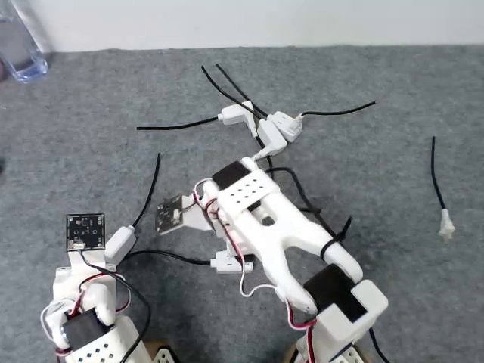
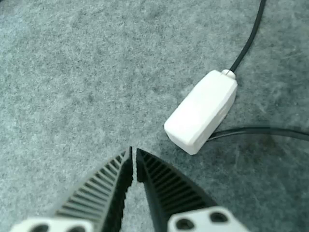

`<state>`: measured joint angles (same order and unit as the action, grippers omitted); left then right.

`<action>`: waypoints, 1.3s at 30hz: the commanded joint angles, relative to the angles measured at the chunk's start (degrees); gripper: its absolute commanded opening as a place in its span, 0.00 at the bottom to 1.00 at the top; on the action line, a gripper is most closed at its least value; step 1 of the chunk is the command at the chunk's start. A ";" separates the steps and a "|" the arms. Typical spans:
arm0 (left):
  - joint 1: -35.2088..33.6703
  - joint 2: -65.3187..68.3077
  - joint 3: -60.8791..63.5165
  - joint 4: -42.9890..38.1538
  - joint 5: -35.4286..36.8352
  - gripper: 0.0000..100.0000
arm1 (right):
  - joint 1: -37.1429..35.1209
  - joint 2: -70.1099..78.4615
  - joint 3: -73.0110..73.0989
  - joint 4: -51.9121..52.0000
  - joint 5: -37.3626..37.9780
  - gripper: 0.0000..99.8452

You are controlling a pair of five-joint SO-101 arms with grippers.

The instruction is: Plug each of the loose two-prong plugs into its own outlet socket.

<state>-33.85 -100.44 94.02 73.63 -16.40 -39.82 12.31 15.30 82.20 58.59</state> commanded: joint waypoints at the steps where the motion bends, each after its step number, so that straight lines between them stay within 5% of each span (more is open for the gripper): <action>1: -0.09 -0.18 -0.48 -1.41 -0.44 0.01 | -2.86 1.01 6.42 -4.00 -0.53 0.01; 39: -0.09 -0.18 -0.48 -1.41 -0.44 0.01 | -3.47 1.10 13.89 -9.80 -2.55 0.01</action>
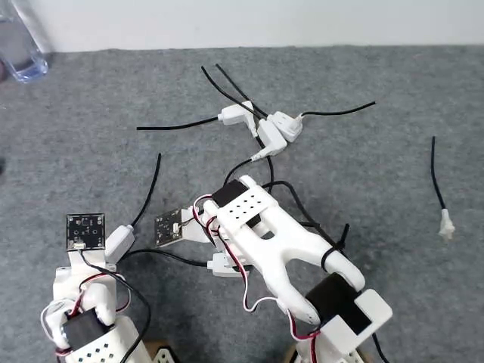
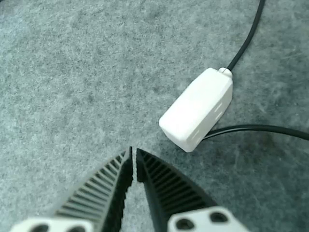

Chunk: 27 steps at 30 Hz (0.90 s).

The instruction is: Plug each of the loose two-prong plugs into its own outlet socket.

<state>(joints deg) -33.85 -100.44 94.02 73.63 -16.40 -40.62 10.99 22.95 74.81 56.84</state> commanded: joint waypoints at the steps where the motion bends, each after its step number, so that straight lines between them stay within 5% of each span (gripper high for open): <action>1: -0.09 -0.18 -0.48 -1.41 -0.44 0.01 | -2.68 2.42 6.24 -2.42 -0.79 0.01; 10: -0.09 -0.18 -0.48 -1.49 -0.44 0.01 | -2.77 1.80 5.98 -0.40 -1.05 0.01; 17: -0.09 -0.18 -0.48 -1.58 -0.44 0.01 | -2.77 1.80 -2.29 9.98 -0.88 0.22; 27: -0.09 -0.18 -0.48 -1.67 -0.44 0.01 | -2.86 1.80 -14.42 20.70 -1.14 0.23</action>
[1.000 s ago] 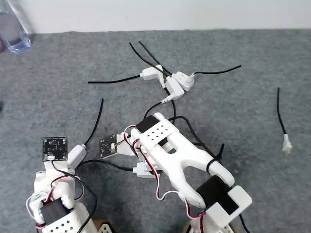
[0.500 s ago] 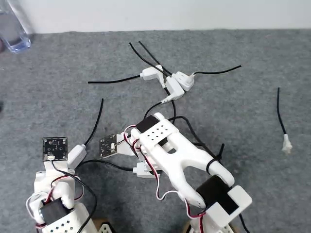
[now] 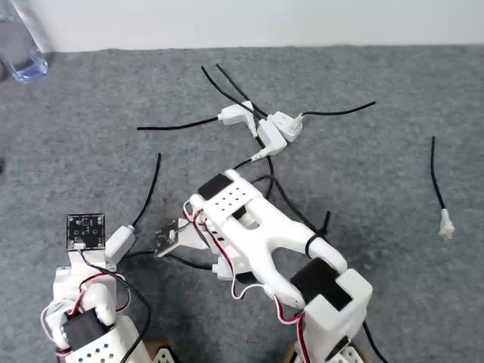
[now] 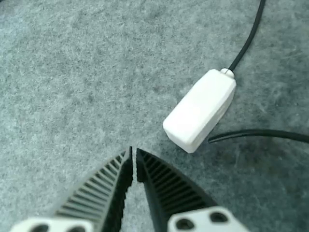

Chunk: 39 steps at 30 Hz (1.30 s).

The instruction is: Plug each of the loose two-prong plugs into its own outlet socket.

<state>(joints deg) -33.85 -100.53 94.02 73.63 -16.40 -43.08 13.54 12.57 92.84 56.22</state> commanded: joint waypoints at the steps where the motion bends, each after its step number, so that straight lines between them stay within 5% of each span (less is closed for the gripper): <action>1: -0.09 -0.09 -0.48 -1.67 -0.44 0.01 | -0.40 -0.84 -4.57 3.03 -0.53 0.23; 11: -0.79 -0.09 -1.01 -1.67 -0.44 0.01 | -7.16 -4.97 -4.92 3.21 -3.78 0.23; 15: -11.34 -0.09 -4.53 -1.58 1.67 0.01 | -7.16 -6.02 -4.57 3.03 -5.10 0.23; 21: -15.56 -0.09 -7.34 -1.49 7.30 0.01 | -7.52 -6.11 -0.53 -2.68 -7.56 0.23; 29: -29.98 -0.09 -12.18 -1.41 6.86 0.01 | -7.43 -6.46 6.51 -9.71 -8.35 0.23; 39: -37.54 -0.09 -8.84 -1.67 2.46 0.01 | -7.43 -6.02 10.37 -15.69 -8.35 0.23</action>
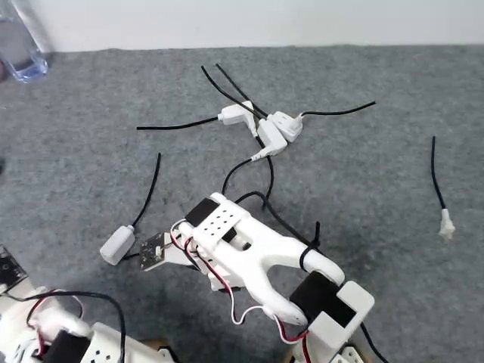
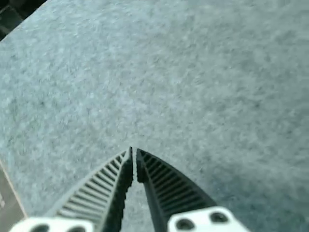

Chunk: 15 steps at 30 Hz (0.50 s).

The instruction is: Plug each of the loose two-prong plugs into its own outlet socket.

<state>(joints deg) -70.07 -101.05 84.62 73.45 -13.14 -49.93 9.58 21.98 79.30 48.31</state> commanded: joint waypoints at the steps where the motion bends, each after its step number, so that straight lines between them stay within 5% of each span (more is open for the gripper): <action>1: -1.41 0.44 1.27 -1.58 -0.79 0.01 | -0.57 -2.07 1.67 -2.77 -0.44 0.23; 9: -0.97 0.44 4.88 -1.58 -0.53 0.01 | -0.40 -2.07 4.66 -4.00 -0.35 0.22; 15: -0.88 0.44 5.67 -1.58 -0.44 0.01 | -0.31 -1.98 4.75 -5.23 -0.35 0.01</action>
<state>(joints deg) -71.12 -101.05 90.33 73.27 -13.58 -49.93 8.88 26.37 74.64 48.22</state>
